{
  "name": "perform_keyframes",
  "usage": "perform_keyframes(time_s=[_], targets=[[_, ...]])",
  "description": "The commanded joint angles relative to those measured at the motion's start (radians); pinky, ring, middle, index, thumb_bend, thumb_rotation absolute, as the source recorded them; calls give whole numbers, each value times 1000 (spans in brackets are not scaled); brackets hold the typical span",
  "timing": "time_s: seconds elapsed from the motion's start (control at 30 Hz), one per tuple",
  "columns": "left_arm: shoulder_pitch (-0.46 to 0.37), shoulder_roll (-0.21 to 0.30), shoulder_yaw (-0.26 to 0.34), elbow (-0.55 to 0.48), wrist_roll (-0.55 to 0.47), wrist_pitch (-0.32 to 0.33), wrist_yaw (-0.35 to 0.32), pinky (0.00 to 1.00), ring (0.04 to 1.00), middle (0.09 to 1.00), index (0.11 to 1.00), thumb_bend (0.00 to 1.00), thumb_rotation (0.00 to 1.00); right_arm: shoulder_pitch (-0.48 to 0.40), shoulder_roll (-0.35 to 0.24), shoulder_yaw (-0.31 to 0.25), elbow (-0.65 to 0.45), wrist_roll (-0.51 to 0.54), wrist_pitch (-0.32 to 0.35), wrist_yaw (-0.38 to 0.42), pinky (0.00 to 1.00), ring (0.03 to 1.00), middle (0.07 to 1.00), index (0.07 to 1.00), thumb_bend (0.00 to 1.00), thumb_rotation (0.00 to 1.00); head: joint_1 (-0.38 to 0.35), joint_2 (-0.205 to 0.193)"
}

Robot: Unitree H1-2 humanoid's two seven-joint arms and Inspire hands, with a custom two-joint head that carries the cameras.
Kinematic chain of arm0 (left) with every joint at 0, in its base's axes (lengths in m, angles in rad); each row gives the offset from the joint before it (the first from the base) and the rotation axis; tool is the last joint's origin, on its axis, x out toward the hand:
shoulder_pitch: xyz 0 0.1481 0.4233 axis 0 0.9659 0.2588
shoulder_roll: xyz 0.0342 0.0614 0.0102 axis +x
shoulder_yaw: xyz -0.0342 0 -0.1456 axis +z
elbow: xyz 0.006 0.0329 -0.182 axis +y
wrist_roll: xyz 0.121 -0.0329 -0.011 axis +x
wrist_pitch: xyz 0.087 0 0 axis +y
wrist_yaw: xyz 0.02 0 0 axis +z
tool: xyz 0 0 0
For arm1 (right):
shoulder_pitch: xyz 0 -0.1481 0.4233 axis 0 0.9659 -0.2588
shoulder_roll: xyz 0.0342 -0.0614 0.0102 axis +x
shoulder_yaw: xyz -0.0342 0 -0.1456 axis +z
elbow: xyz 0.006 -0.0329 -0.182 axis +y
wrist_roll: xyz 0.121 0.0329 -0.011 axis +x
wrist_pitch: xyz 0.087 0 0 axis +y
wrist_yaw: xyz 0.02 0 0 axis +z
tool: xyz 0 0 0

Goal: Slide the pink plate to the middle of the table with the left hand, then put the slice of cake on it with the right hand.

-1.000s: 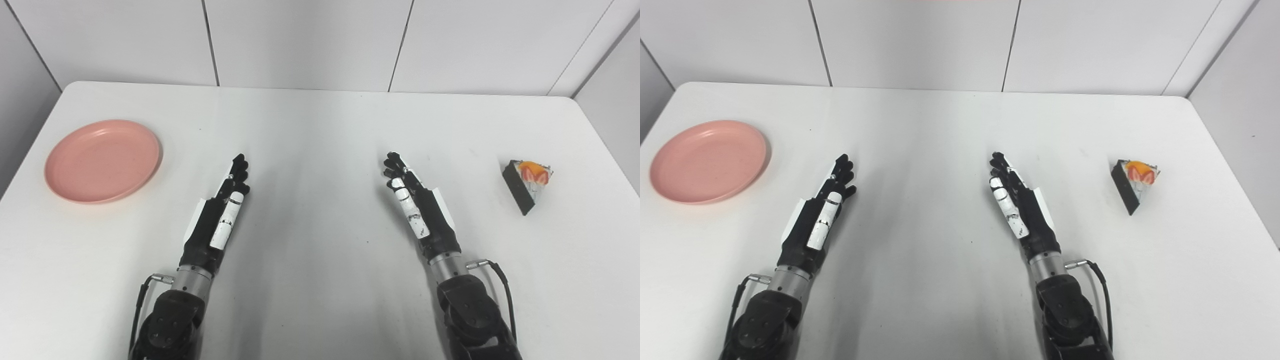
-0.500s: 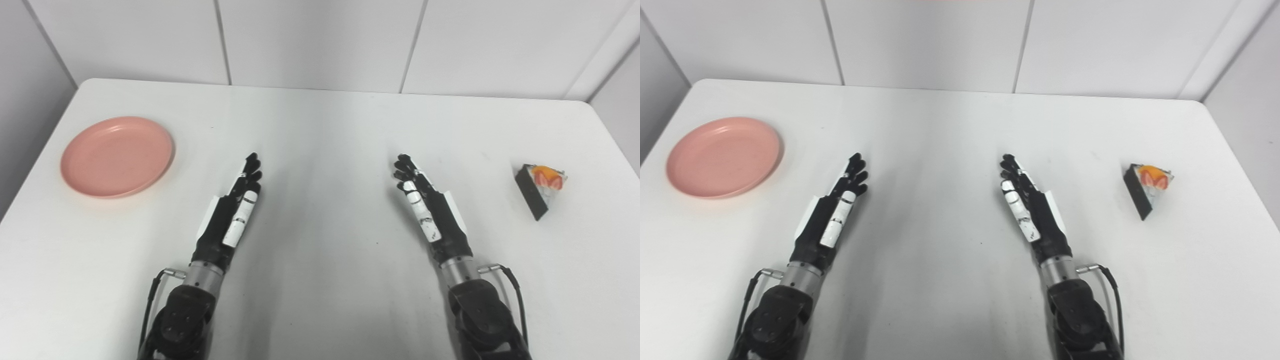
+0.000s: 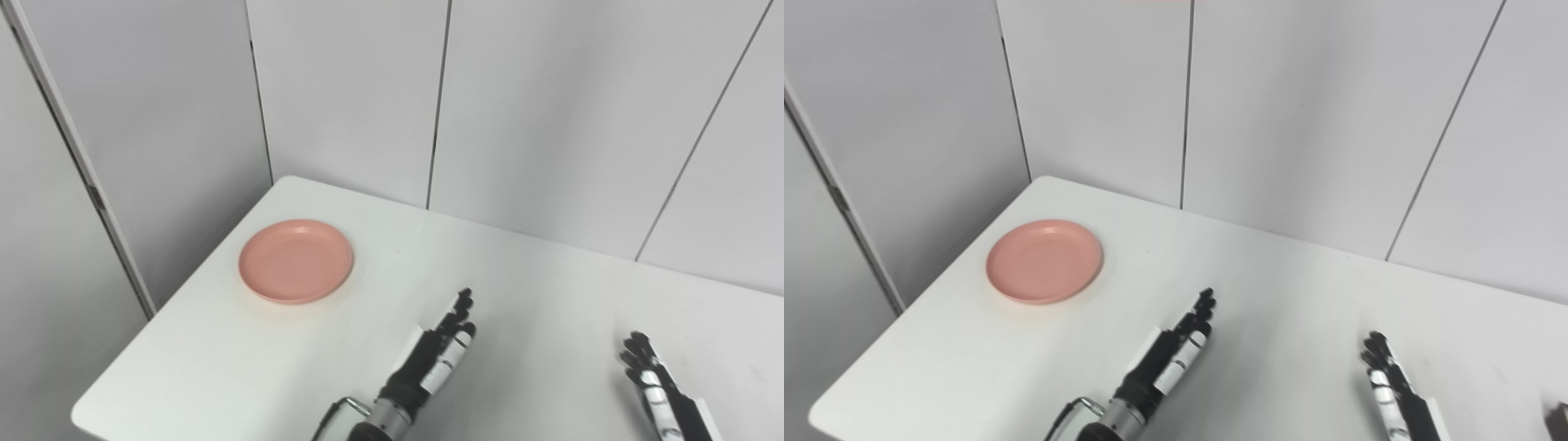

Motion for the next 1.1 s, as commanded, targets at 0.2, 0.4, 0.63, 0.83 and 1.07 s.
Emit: perform_keyframes(time_s=[0.2,0.4,0.63,0.83,1.07], targets=[[41,-18,-23,82,19,-10,7,970,984,989,999,480,1000,26,-5,-10,47,21,-5,17,1000,967,978,983,196,1000,-2,5],[40,-15,-27,78,22,-8,5,972,983,991,1000,472,1000,28,-2,-12,30,30,20,19,1000,975,983,980,184,1000,-3,21],[39,-18,-1,14,-45,42,-26,980,997,996,985,435,1000,30,1,-7,13,15,30,12,1000,964,970,973,219,1000,-38,60],[10,4,19,-112,-108,97,-63,950,978,986,967,404,1000,38,4,-5,-11,-10,20,2,973,942,952,959,205,1000,-36,78],[-82,44,39,-228,-173,180,-116,927,959,975,955,363,1000,42,-2,-6,-28,-6,22,10,989,946,956,962,205,1000,-20,99]])
